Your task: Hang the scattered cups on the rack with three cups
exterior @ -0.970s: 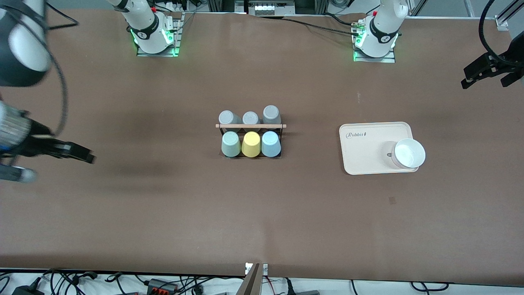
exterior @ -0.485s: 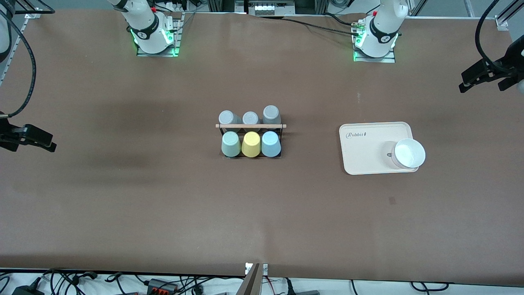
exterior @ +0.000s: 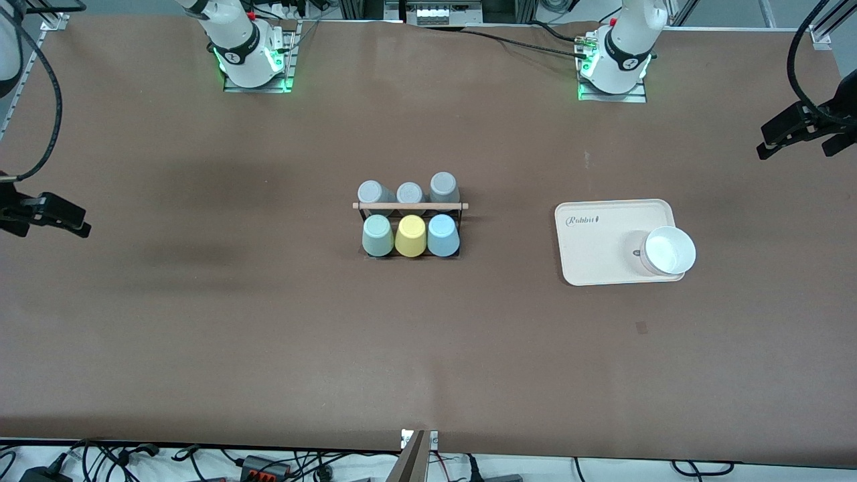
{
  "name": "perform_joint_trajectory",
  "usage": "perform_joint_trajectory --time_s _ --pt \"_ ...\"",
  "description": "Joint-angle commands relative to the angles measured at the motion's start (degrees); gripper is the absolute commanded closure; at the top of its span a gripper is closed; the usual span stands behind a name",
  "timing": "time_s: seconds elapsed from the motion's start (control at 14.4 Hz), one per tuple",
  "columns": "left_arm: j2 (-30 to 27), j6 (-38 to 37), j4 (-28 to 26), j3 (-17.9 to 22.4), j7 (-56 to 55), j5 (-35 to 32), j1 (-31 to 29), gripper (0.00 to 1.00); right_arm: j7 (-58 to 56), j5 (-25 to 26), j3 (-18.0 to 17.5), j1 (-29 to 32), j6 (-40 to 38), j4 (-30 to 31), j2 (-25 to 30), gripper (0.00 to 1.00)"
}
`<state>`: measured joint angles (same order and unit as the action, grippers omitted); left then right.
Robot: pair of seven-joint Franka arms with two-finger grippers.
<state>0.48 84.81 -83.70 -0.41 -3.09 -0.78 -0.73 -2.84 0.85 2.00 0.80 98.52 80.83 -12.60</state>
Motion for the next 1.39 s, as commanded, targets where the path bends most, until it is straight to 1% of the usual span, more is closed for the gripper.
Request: perform_joint_trajectory --time_s 0.0,0.07,0.21,0.55,1.32 --pt "0.8 -1.0 1.8 0.1 -0.3 1.2 -0.1 0.00 -0.8 0.6 -1.0 0.8 5.4 16.5 11.5 0.00" --pt "0.8 -1.0 1.7 0.1 -0.3 1.2 -0.1 0.00 -0.8 0.6 -0.9 0.8 4.8 17.6 12.2 0.00" --pt "0.8 -1.0 1.7 0.1 -0.3 1.2 -0.1 0.00 -0.8 0.1 -0.9 0.9 2.2 17.0 12.0 0.00" --pt "0.8 -1.1 1.5 0.1 -0.3 1.2 -0.1 0.00 -0.8 -0.1 -1.0 0.8 -0.3 15.6 12.2 0.00" --pt "0.8 -2.0 1.4 0.1 -0.3 1.2 -0.1 0.00 -0.9 0.0 -1.0 0.7 -1.5 15.7 12.7 0.00"
